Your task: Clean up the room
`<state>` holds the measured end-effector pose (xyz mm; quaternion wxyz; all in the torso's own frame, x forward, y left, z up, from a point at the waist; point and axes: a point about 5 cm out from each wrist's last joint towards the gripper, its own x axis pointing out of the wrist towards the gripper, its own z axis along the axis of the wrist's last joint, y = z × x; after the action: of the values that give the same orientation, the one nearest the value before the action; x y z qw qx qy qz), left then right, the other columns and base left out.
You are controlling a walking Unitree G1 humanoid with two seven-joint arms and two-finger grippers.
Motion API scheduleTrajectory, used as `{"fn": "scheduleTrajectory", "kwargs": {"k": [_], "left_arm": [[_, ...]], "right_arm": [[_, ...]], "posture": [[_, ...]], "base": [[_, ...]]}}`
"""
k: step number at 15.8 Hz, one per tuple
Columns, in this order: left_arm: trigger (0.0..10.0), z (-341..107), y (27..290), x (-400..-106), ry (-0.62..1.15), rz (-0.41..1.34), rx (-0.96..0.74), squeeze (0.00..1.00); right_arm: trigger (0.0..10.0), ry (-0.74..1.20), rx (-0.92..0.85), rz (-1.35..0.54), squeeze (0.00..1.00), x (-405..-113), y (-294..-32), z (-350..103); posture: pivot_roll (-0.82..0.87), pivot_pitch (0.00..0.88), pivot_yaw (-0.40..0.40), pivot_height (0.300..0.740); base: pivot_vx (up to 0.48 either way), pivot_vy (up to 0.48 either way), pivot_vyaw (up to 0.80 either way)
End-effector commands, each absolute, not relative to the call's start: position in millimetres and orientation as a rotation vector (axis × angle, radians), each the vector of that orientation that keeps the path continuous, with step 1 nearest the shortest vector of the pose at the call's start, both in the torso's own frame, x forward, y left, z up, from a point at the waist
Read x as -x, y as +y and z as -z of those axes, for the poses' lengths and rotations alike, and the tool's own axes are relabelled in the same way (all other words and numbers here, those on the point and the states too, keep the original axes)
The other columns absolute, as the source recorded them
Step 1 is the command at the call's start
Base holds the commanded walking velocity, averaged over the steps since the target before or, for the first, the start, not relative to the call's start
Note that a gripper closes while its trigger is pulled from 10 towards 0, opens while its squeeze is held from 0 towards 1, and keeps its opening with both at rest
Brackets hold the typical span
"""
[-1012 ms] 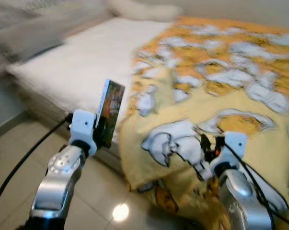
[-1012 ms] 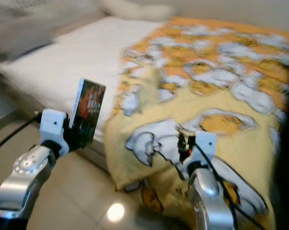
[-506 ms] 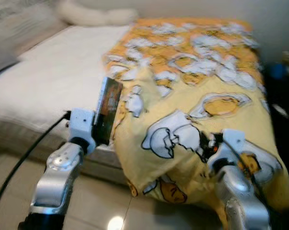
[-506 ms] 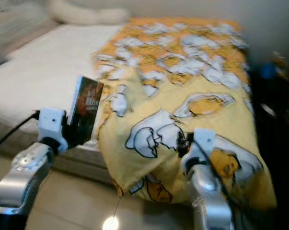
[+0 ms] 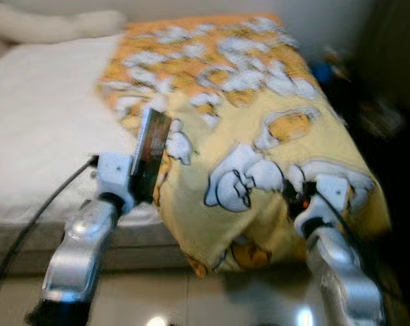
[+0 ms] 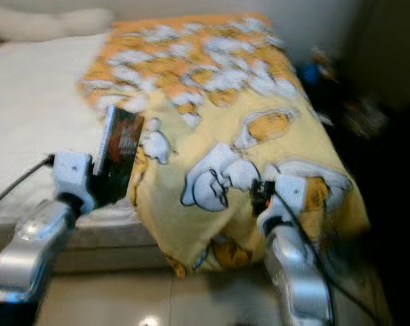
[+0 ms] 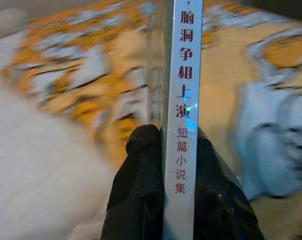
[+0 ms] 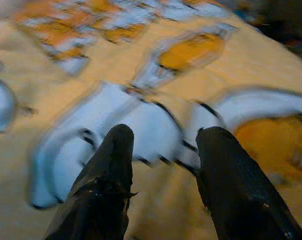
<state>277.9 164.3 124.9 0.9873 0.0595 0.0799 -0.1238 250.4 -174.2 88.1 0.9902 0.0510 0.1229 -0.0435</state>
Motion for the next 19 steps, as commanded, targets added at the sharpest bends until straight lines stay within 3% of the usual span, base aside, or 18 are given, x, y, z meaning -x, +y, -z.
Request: {"fn": "scheduleTrajectory", "kwargs": {"k": [1,19], "left_arm": [[10.0,-134.6,172.1,-278.7,0.120,0.225,-0.137,0.00],[10.0,-134.3,177.1,-274.3,0.125,0.189,-0.148,0.00]], "right_arm": [[10.0,0.243,-0.105,0.070,0.00,-252.2,-168.9,-89.7],[10.0,0.223,-0.063,0.001,0.00,-261.1,-164.1,-91.6]], "posture": [[-0.01,0.000,0.097,0.740],[0.01,0.000,0.073,0.740]], "base": [[0.000,0.480,-0.80],[0.000,0.480,-0.04]]}}
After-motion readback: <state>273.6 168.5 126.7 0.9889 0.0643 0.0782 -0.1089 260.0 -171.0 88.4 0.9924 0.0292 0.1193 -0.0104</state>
